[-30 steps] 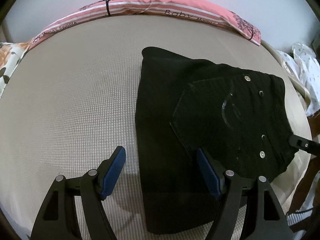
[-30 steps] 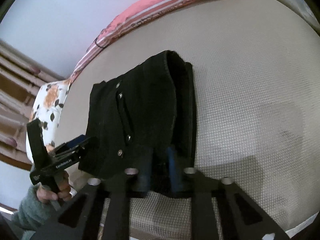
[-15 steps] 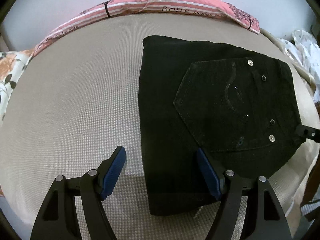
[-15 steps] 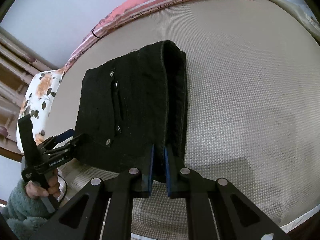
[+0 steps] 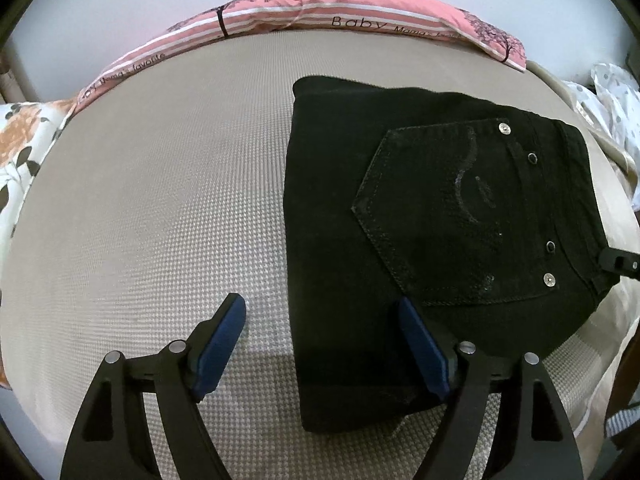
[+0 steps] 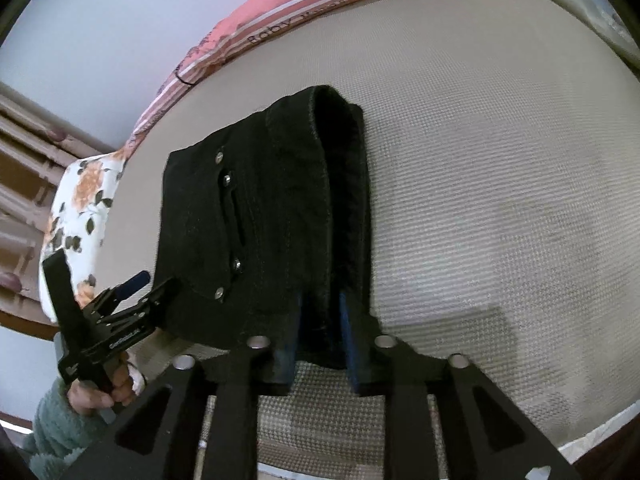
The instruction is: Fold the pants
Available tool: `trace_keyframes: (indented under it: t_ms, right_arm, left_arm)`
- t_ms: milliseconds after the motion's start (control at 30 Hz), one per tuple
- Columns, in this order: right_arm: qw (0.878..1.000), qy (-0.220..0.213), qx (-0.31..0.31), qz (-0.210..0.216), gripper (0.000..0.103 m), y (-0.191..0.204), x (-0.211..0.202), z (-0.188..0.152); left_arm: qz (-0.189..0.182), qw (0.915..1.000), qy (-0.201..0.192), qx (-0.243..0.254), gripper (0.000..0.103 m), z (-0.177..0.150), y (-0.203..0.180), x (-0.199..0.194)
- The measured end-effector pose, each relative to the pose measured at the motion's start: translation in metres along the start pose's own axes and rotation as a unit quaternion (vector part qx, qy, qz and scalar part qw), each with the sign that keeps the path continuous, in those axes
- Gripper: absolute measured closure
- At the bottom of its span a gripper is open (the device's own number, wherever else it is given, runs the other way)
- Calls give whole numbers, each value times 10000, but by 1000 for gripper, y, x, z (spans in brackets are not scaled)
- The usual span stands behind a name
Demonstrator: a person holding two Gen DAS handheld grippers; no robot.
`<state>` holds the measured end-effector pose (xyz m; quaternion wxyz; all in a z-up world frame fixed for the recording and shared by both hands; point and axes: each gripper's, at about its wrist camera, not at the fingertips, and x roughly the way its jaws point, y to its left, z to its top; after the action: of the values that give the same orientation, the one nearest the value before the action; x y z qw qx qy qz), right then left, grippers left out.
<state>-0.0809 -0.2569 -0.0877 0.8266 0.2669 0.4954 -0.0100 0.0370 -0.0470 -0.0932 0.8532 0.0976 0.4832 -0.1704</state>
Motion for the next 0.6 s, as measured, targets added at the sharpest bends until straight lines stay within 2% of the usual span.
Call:
trace_keyframes:
  t_ms: [67, 100, 133, 233, 333, 367, 400, 533, 600]
  right_arm:
    - [10000, -39, -42, 6, 75, 2, -3, 1]
    - [10000, -32, -42, -9, 68, 2, -4, 3]
    - [10000, -25, -41, -13, 66, 2, -4, 3]
    - [9999, -44, -82, -63, 64, 3, -4, 7]
    - [10000, -42, -28, 65, 63, 1, -4, 10]
    - [10000, -36, -29, 83, 57, 0, -4, 12]
    - [9999, -26, -37, 98, 55, -1, -3, 14]
    - [9998, -54, -50, 177, 55, -7, 2, 23]
    - [9994, 20, 73, 333, 54, -13, 7, 28]
  left_arm:
    - [-70, 10000, -49, -5, 24, 1, 2, -4]
    - [-168, 9998, -84, -35, 24, 3, 4, -7]
    - [-240, 9996, -110, -65, 24, 4, 7, -10]
    - [-404, 9988, -176, -231, 24, 12, 17, -15]
    - [-553, 9974, -132, -450, 24, 20, 30, -15]
    - [-644, 9965, -100, -529, 24, 21, 34, -15]
    - [-756, 9951, -75, -639, 24, 22, 39, -13]
    - [-1435, 9839, 46, -1067, 24, 26, 52, -6]
    - [-1573, 9803, 141, -1183, 24, 28, 56, 0]
